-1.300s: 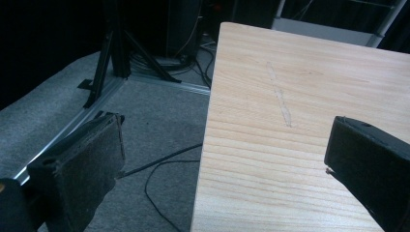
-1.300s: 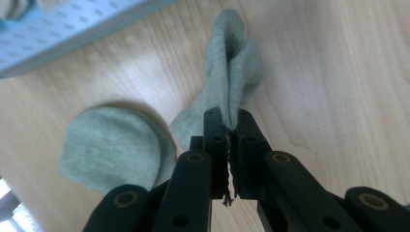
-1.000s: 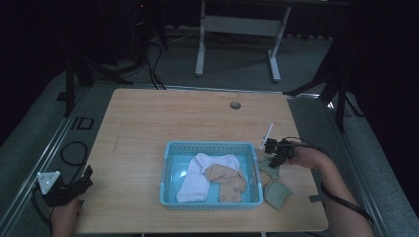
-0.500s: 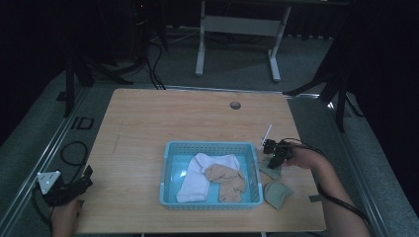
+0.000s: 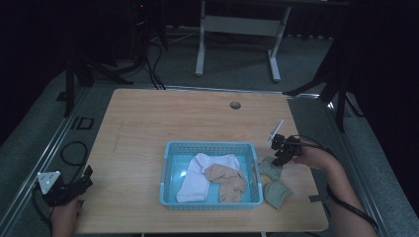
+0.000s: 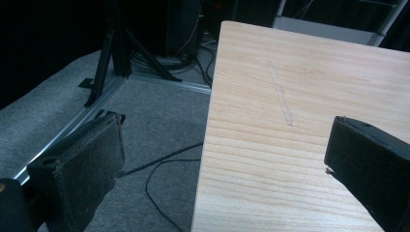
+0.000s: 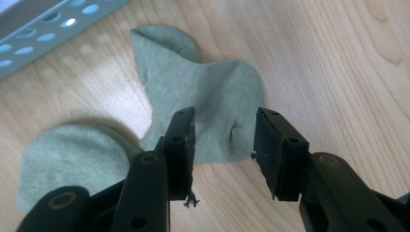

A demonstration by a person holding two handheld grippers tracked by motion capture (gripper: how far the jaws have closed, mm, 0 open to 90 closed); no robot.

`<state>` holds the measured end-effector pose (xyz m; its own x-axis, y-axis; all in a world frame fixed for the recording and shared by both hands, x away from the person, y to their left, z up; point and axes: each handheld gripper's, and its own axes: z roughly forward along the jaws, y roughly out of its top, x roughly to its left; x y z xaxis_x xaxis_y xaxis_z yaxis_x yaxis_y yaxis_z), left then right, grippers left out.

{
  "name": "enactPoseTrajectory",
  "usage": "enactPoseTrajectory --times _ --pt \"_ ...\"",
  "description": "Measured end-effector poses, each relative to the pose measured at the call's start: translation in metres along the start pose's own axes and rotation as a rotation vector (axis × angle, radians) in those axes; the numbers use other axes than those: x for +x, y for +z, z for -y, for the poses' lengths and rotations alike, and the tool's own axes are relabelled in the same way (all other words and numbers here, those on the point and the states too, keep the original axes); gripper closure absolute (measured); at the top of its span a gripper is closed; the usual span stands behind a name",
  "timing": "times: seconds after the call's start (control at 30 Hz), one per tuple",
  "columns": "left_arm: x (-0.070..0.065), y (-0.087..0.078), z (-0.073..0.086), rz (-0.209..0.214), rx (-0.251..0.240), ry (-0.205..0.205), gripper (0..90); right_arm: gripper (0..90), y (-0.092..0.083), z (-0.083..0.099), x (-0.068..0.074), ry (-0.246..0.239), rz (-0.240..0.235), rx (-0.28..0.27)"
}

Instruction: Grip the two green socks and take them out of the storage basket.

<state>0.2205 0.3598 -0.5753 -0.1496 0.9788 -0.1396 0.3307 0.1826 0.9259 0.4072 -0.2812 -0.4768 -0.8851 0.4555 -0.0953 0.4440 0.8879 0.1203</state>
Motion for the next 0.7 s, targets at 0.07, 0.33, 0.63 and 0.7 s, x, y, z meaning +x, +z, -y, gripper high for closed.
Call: enactPoseTrajectory --times 0.07,0.33,0.63,0.7 --pt "0.000 0.000 0.000 0.000 0.001 0.000 0.7 59.3 0.000 0.003 0.000 0.013 0.005 -0.026" --pt "0.000 0.000 0.000 0.001 0.001 0.000 0.7 57.8 0.007 0.022 0.003 0.086 0.000 -0.098" --pt "0.000 0.000 0.000 0.000 0.002 -0.001 0.7 49.9 0.019 0.068 0.002 0.261 -0.008 -0.175" --pt "0.000 0.000 0.000 0.000 0.002 0.000 0.7 46.1 0.020 0.077 0.002 0.292 0.008 -0.180"
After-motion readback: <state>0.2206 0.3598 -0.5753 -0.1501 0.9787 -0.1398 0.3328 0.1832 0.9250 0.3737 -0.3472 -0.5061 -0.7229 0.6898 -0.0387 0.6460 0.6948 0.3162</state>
